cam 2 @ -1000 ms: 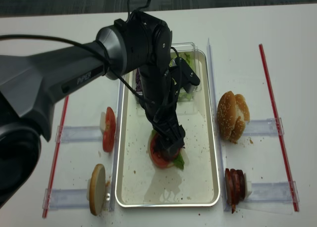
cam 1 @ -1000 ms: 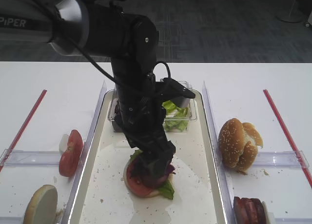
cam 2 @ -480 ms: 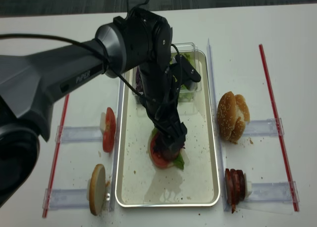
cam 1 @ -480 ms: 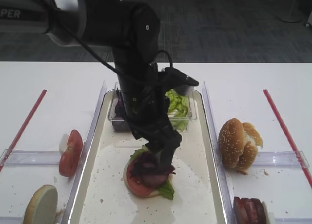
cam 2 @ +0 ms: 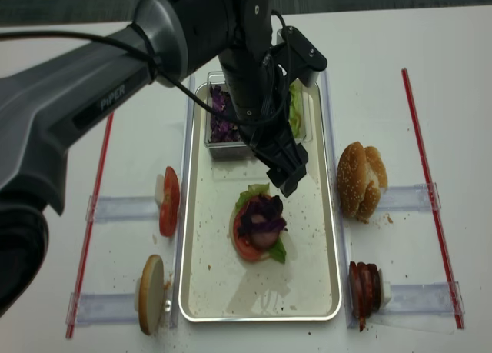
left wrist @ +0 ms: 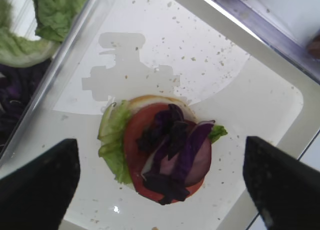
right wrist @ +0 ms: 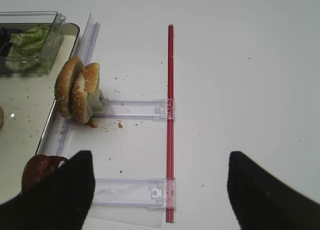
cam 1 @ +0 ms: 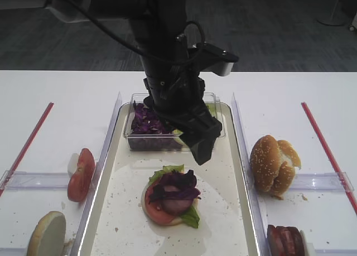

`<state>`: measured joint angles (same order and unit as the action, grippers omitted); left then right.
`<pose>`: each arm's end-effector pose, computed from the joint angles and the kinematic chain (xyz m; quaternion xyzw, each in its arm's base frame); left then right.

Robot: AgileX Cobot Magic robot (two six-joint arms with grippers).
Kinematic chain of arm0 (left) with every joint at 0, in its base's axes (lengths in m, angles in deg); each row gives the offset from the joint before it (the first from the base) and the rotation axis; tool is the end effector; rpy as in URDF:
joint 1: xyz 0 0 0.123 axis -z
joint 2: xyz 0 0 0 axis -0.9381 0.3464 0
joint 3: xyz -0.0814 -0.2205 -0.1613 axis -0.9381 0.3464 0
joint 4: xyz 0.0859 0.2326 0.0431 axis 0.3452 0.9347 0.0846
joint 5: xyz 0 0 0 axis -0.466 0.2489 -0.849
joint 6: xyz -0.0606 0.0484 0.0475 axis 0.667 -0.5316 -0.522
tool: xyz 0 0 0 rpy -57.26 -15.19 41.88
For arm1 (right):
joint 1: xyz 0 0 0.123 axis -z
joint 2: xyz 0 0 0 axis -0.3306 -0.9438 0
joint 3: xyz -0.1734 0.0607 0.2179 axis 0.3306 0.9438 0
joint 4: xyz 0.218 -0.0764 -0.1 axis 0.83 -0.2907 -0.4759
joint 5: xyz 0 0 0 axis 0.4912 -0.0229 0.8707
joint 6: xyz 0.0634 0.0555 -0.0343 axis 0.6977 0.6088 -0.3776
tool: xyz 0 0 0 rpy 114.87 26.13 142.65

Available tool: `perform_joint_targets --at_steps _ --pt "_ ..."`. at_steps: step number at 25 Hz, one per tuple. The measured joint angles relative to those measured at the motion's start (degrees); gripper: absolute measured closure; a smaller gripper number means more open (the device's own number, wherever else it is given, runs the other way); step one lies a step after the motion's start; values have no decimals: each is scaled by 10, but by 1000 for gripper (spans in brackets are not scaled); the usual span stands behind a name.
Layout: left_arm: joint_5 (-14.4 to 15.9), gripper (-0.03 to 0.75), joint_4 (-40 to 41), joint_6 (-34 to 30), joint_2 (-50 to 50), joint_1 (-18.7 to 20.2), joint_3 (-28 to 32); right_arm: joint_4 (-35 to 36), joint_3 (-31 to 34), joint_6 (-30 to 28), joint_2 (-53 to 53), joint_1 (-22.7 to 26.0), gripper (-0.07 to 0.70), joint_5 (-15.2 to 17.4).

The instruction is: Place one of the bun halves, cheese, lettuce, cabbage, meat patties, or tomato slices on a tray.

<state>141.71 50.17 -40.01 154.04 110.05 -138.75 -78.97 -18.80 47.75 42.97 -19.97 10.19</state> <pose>0.3021 -0.2726 0.2583 0.4570 0.8827 -0.0854 0.0686 -0.0080 0.0041 0.2662 -0.0110 0.8711 0.0261 0.4902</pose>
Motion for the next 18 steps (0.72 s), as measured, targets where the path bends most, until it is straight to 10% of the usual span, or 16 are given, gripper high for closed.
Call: perform_joint_targets --at_steps 9,18 --pt "2 108 6 19 0 -23 -1 0 0 0 0 0 61 0" --pt "2 108 9 22 0 -137 -1 0 0 0 0 0 61 0"
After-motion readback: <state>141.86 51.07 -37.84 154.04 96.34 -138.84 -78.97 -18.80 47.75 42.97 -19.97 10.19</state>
